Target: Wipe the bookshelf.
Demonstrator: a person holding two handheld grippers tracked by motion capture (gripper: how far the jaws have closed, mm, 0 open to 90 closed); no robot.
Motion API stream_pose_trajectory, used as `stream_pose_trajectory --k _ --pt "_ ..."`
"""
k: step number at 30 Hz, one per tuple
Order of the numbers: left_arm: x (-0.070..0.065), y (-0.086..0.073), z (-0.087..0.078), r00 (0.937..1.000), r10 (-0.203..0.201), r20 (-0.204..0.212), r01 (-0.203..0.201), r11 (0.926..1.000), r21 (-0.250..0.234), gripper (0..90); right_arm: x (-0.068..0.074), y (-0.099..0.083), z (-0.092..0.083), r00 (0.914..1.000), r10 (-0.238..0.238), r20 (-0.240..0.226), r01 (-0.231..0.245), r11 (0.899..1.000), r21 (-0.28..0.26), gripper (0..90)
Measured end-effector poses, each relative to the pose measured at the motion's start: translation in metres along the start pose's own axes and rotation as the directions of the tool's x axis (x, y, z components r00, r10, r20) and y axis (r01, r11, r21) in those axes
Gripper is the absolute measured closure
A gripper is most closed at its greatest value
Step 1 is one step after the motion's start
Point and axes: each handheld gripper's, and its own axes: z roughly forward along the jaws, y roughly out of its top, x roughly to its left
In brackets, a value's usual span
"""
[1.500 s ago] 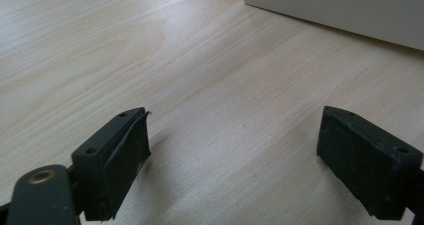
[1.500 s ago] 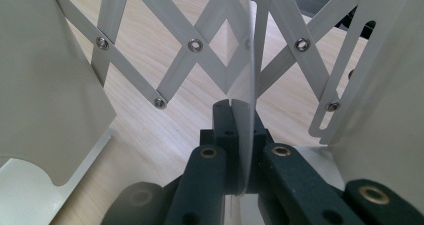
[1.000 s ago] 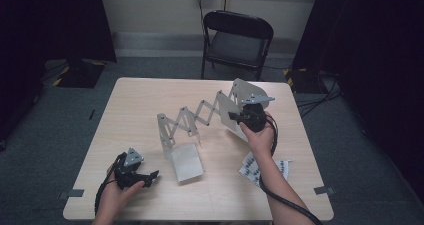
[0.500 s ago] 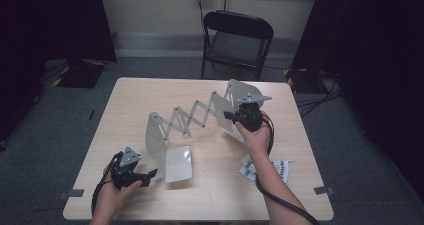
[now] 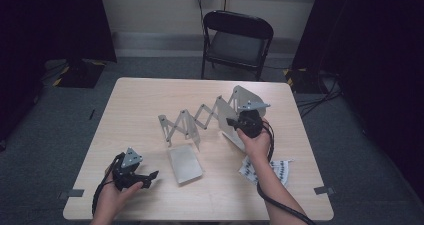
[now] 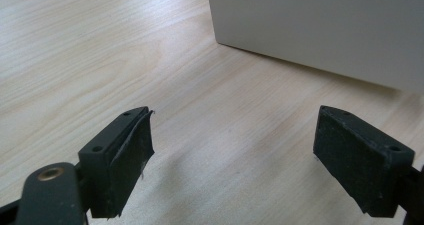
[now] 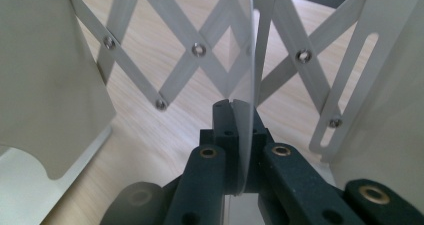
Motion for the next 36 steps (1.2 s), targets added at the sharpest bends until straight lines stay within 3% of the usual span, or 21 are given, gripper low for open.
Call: stream_pose_trajectory --k 4,13,20,22,27,30,36 --pt "-0.003 0.001 0.001 0.9998 0.005 0.018 -0.005 1.0000 0.005 15.8 0.005 -0.008 0.002 0.9995 -0.026 0.020 0.025 0.999 0.034 89.4" --pt "-0.010 0.001 0.005 0.9991 0.017 0.040 -0.018 0.9997 0.018 16.4 0.006 -0.016 0.004 0.9992 -0.006 0.041 0.004 0.999 0.038 87.8" --pt "-0.011 0.000 0.006 0.9988 0.020 0.044 -0.021 0.9995 0.025 16.4 0.005 -0.026 0.006 0.9990 -0.012 0.042 0.009 0.998 0.065 72.8" --pt "-0.011 -0.001 0.007 0.9988 0.018 0.045 -0.019 0.9994 0.028 16.4 0.006 -0.027 0.006 0.9986 0.007 0.051 -0.010 0.998 0.059 67.6" --pt "-0.012 0.000 0.007 0.9988 0.023 0.044 -0.024 0.9992 0.033 16.4 0.009 -0.026 0.002 0.9973 0.007 0.073 -0.009 0.999 0.037 66.9" --pt "-0.012 -0.001 0.007 0.9988 0.022 0.044 -0.024 0.9992 0.032 16.4 0.010 -0.023 -0.001 0.9962 0.018 0.085 -0.022 0.999 0.047 60.9" --pt "-0.014 0.001 0.006 0.9983 0.030 0.049 -0.032 0.9990 0.032 16.5 0.010 -0.015 -0.001 0.9936 0.038 0.107 -0.041 0.999 0.026 65.3"
